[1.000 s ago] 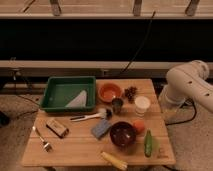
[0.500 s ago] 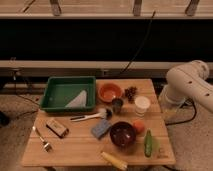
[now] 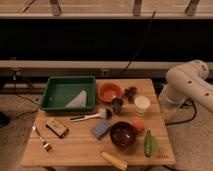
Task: Place fork in red bowl
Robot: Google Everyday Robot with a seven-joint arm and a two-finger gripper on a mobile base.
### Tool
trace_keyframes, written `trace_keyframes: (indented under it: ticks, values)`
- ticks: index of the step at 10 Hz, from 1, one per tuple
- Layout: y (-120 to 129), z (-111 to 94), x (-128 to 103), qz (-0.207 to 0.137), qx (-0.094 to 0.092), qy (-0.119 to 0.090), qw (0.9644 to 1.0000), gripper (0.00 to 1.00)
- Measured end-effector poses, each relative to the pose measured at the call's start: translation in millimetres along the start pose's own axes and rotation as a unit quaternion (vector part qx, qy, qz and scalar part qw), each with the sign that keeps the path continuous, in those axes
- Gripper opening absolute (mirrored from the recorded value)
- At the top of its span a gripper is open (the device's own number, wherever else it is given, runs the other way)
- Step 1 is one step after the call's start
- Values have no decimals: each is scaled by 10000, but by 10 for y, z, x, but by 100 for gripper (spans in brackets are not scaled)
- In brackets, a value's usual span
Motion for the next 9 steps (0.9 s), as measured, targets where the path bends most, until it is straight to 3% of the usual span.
trace_keyframes:
  ticks: [3, 4, 6, 9]
  values:
    - [162, -188, -325, 81, 213, -252, 9994, 65]
    - [202, -322, -552, 240, 280, -526, 9979, 65]
    - [231, -531, -809, 547, 337, -969, 9932, 65]
    - [134, -686, -1316, 905, 317, -1628, 9820, 65]
